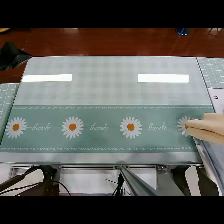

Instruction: Fold the shirts.

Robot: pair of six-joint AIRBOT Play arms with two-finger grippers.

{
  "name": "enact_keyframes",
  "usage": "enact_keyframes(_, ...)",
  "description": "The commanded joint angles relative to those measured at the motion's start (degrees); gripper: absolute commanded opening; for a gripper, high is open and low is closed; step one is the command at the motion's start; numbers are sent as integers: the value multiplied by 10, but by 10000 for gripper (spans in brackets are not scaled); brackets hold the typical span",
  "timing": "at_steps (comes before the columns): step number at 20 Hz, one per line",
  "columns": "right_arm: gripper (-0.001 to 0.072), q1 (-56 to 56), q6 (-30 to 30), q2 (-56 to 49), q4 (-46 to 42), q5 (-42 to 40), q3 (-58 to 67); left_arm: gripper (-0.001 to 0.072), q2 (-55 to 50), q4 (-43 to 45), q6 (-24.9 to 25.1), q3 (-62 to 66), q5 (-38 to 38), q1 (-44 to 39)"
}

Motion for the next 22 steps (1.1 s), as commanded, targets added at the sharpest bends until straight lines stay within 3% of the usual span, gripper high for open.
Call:
enact_keyframes(1, 25, -7, 15, -1, -188, 23, 1, 21, -11, 0, 1, 0, 54, 0)
enact_keyframes(3, 25, -7, 18, -1, -240, 30, 1, 21, -20, 1, 1, 0, 76, 2)
enact_keyframes(8, 27, -7, 9, -1, -236, 58, -31, 21, -31, 1, 36, 0, 110, 3)
enact_keyframes(9, 60, -7, 6, -1, -245, 66, -39, 21, -31, 0, 51, 0, 110, 3)
enact_keyframes(11, 297, -7, 1, -1, -282, 81, -47, 21, -31, 1, 61, 0, 109, 3)
enact_keyframes(13, 320, -7, 1, 0, -330, 90, -47, 21, -31, 1, 61, 0, 109, 3)
enact_keyframes(15, 510, -7, 2, 0, -339, 85, -47, 21, -31, 1, 68, 0, 109, 3)
enact_keyframes(18, 514, -6, 2, 0, -259, 1, -47, 21, -31, 0, 76, 0, 107, 3)
enact_keyframes(22, 505, 40, -25, -3, -1, -150, -47, 36, -31, -45, 77, 0, 67, -2)
